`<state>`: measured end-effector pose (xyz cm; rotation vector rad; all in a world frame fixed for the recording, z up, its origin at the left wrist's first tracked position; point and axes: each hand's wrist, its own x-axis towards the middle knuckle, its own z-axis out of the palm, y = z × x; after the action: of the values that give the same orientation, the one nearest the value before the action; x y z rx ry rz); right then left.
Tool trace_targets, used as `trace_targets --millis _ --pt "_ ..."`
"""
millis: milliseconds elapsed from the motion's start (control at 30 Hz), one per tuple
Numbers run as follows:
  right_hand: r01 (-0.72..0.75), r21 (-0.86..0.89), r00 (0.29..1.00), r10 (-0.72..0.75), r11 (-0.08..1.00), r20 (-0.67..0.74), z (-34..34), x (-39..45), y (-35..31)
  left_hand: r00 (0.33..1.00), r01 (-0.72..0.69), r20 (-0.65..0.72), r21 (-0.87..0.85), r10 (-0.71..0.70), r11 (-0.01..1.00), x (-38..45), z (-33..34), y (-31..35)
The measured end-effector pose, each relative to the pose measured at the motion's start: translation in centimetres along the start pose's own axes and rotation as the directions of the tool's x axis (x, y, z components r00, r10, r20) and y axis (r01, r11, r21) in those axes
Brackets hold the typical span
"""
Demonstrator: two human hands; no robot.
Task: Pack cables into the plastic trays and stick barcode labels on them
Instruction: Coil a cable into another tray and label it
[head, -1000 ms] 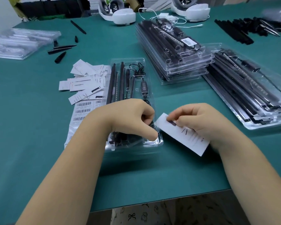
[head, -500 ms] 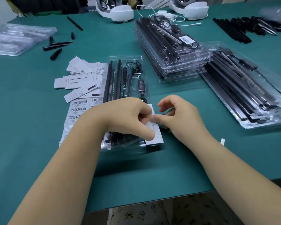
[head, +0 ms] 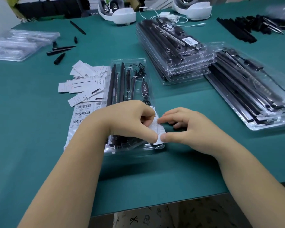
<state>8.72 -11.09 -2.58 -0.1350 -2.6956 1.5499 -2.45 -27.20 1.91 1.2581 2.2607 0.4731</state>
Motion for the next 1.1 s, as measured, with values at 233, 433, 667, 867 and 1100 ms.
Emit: trace_targets --millis 233,433,667,867,1100 --pt "0.019 -0.135 0.999 -0.025 0.991 -0.045 1.0 0.7 -0.4 1.000 -0.002 -0.016 0.025 0.003 1.000 0.0 0.1 0.0" --pt "-0.008 -0.269 0.988 -0.035 0.963 -0.153 2.4 1.5 -0.7 1.000 0.002 -0.012 0.027 -0.001 1.000 0.0 0.2 0.4" --pt "-0.039 -0.247 0.983 -0.006 0.968 -0.181 2.4 1.4 -0.2 0.999 0.021 -0.031 0.040 -0.019 0.999 0.1 0.5 0.2" --pt "-0.018 -0.381 0.994 -0.023 0.924 -0.102 2.8 1.0 0.2 0.972 -0.056 -0.235 -0.160 0.017 0.986 -0.1 -0.6 -1.2" --pt "-0.015 -0.357 1.000 0.005 0.934 -0.029 2.3 1.1 0.2 0.957 0.188 -0.221 -0.028 -0.189 0.982 -0.1 -1.1 -3.4"
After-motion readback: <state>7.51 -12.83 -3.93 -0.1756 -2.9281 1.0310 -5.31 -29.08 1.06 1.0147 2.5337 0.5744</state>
